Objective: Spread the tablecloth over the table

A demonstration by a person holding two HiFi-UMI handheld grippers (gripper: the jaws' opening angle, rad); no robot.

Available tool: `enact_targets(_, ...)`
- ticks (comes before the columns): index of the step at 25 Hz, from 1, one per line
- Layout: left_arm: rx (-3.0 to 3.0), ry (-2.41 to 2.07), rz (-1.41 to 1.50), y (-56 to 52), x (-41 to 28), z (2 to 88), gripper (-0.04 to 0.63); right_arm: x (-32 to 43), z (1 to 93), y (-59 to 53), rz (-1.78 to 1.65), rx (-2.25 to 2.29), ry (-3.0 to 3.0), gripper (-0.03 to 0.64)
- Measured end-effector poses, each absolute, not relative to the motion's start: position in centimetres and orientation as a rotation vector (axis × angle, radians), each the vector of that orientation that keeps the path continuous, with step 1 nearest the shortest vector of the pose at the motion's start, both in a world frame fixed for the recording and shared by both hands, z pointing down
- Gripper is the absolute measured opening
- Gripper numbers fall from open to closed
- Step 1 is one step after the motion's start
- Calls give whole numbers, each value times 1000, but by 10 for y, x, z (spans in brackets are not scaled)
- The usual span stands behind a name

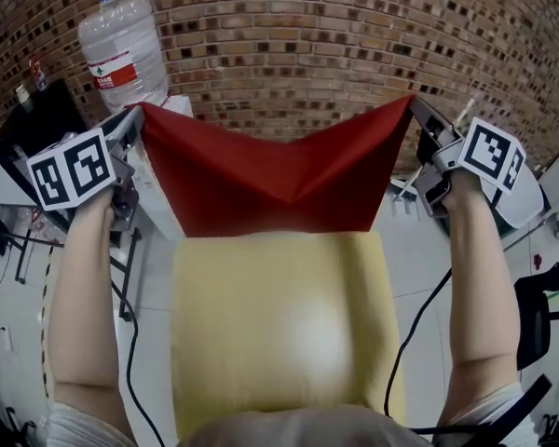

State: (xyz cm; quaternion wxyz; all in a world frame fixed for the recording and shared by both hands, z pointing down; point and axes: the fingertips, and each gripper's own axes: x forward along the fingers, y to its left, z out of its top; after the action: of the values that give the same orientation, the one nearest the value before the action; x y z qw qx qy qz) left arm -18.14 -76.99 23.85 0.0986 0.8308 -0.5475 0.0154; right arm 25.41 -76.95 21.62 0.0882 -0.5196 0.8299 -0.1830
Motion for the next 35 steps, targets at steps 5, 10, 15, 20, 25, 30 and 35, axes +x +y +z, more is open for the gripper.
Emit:
enact_targets(5,2433,-1555,47,-741,-184,267,15,259,240,-738,-615,-1576,2449,9)
enact_targets(10,2461,-1533,50,-690,-194,278,15,260,251,-684,-634,-1620,2423,9)
enact_targets(15,2464,-1518,108,-643,-194,296,15,271,274,-634,-697,-1675,2375,9)
enact_targets(20,2418,-1502,92,-592,-201,309,15,275,289,-586,-697,-1742,2382,9)
enact_targets(25,2370,-1530,100,-529,-207,322,15,277,300,-534,-712,-1745,2394,9)
enact_targets(30,2309,-1536,150,-457,-203,356,15,294,338,-463,-789,-1773,2391,9)
enact_targets(35,2226,-1555,163,-386,-199,389,15,305,379,-398,-870,-1780,2433,9)
